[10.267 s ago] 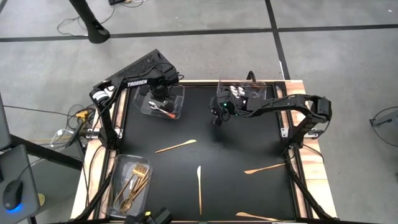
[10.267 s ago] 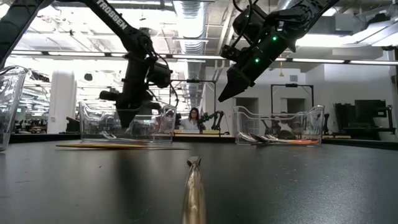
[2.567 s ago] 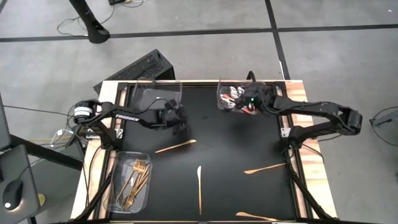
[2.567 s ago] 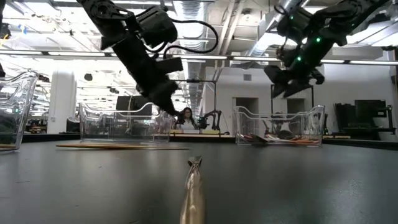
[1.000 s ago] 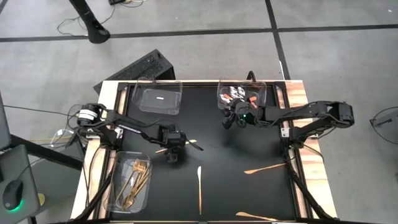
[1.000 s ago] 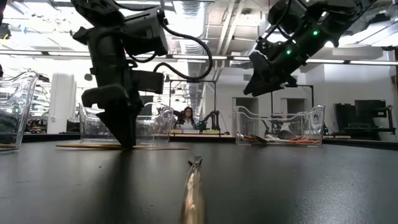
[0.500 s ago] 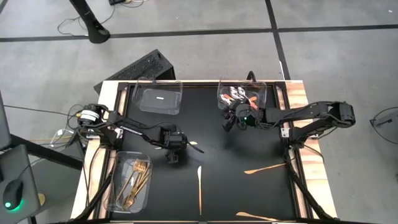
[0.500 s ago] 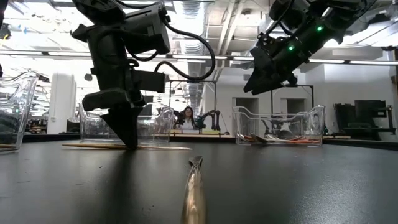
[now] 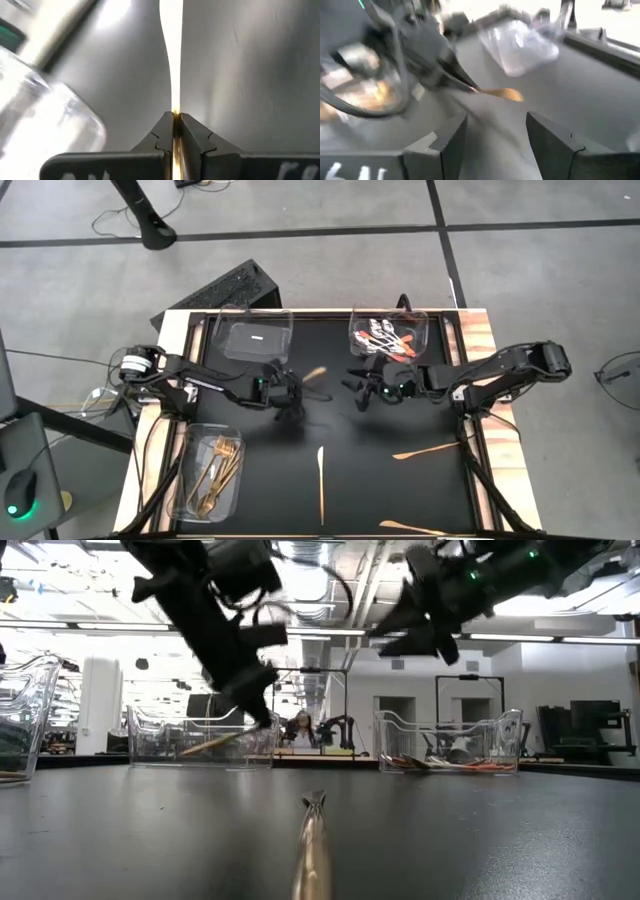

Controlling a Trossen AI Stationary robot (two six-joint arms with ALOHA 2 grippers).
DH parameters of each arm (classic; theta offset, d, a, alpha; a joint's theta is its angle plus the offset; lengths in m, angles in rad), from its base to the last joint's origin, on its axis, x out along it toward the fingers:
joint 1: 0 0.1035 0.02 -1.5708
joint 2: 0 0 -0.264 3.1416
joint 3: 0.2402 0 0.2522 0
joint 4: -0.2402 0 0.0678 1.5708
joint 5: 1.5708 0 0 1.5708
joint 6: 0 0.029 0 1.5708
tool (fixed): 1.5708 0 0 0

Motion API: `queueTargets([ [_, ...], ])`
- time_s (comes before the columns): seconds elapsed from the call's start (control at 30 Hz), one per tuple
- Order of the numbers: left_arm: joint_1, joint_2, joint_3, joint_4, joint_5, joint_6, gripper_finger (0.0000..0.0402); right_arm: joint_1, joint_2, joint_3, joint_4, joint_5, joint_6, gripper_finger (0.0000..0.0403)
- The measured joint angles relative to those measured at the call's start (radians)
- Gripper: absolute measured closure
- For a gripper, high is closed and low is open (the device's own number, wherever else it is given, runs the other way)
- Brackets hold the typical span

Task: Sort silverware by color (type)
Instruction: Put the gold table knife into the top left transparent bin

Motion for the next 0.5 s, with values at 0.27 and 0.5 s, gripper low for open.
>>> queueTargets([
  [0.27, -0.017, -0.084, 0.002, 0.231, -0.191, 0.090, 0.0401, -0.020, 0.089, 0.001, 0.284, 0.036, 0.087, 0.0178],
  [0.5, -0.034, -0.085, 0.002, 0.438, -0.180, 0.251, 0.0401, -0.060, 0.187, 0.006, 0.513, 0.034, 0.079, 0.0178],
])
